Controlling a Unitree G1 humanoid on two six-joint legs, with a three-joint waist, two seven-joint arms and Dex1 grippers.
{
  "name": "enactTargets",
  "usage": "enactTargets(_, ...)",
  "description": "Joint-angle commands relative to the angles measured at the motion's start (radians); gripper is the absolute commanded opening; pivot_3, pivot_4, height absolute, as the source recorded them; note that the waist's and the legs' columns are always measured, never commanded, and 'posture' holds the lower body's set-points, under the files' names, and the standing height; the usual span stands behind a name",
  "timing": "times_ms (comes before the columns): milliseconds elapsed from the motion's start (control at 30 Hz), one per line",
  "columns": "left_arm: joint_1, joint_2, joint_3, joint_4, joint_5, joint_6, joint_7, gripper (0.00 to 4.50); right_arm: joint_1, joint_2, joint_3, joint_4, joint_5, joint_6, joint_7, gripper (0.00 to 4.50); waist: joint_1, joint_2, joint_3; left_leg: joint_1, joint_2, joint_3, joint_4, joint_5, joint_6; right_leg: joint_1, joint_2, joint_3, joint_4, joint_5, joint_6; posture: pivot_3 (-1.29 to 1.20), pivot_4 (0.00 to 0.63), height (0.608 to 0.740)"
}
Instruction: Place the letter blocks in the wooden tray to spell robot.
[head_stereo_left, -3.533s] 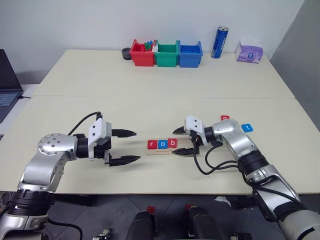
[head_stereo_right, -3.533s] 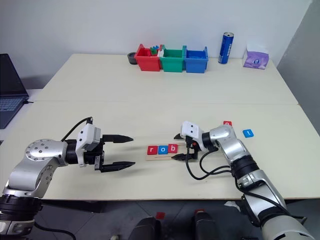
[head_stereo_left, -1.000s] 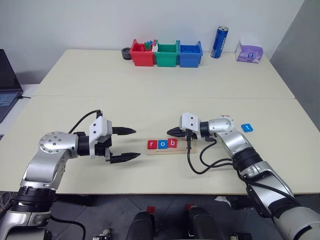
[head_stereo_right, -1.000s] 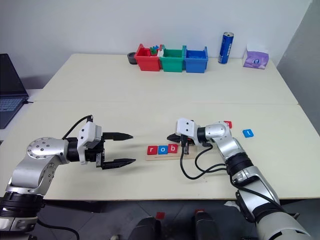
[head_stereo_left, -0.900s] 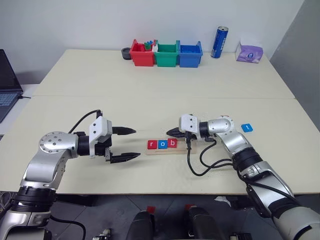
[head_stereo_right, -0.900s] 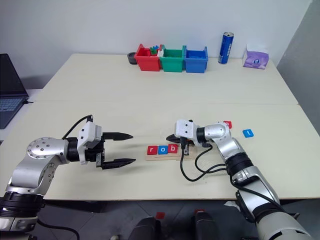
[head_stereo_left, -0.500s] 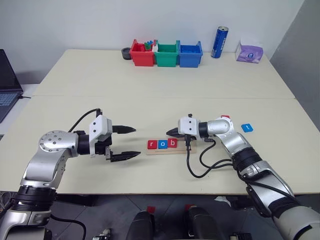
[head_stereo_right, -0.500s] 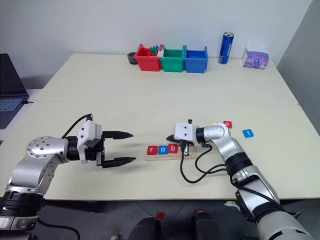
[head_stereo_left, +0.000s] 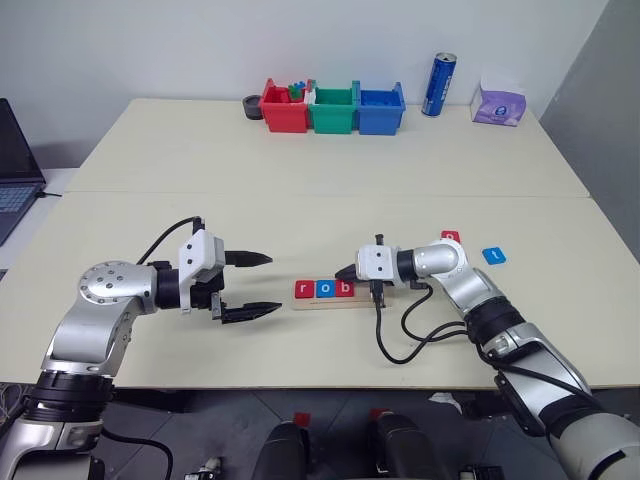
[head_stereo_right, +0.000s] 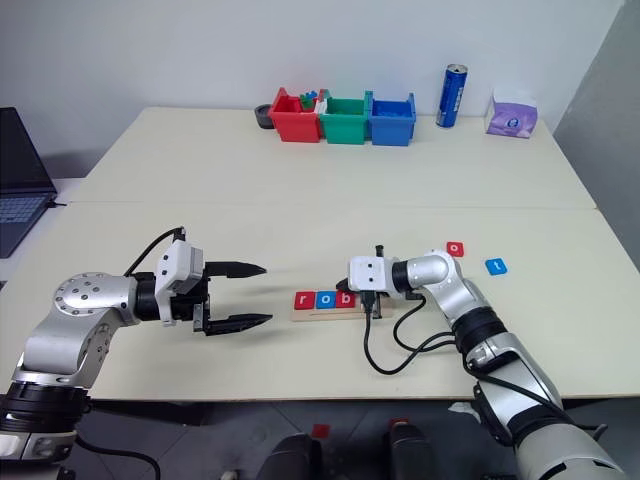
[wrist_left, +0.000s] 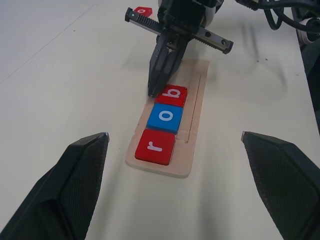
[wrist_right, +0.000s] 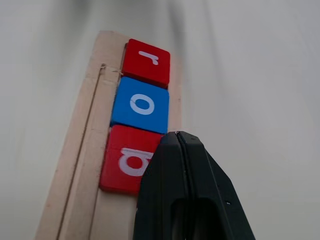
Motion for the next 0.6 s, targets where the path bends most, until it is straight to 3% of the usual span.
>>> enactTargets(33, -0.015, 0.0, 0.008, -0.011, 0.003, -0.015, 0.007, 4.5, -0.011, -0.01, -0.003, -0.034, 0.01, -0.024, 0.011, 0.02, 0.0, 0.0, 0.0, 0.0, 0.0, 0.0, 0.0, 0.0, 0.0, 0.0, 0.0, 0.0, 0.0, 0.0, 0.0, 0.0, 0.15, 0.74)
enactTargets(300, -0.01, -0.004, 0.013, -0.012, 0.006, -0.016, 0.01, 4.5, -0.018, -0.006, -0.036, -0.055, 0.049, 0.023, 0.01, 0.02, 0.0, 0.0, 0.0, 0.0, 0.0, 0.0, 0.0, 0.0, 0.0, 0.0, 0.0, 0.0, 0.0, 0.0, 0.0, 0.0, 0.15, 0.74)
enactTargets(433, 0.002, -0.004, 0.018, -0.029, 0.0, -0.011, 0.015, 4.5, -0.001, -0.028, -0.106, -0.172, 0.137, 0.201, 0.014, 0.02, 0.0, 0.0, 0.0, 0.0, 0.0, -0.001, 0.0, 0.0, 0.0, 0.0, 0.0, 0.0, 0.0, 0.0, 0.0, 0.0, 0.15, 0.74)
enactTargets(600, -0.011, -0.042, 0.025, -0.11, -0.042, 0.057, 0.084, 4.5, 0.1, -0.103, -0.235, -0.495, 0.257, 0.564, -0.053, 0.02, 0.008, 0.0, 0.0, -0.001, 0.001, -0.002, 0.0, 0.0, 0.0, 0.0, -0.003, 0.0, 0.0, 0.0, 0.0, 0.0, 0.15, 0.74)
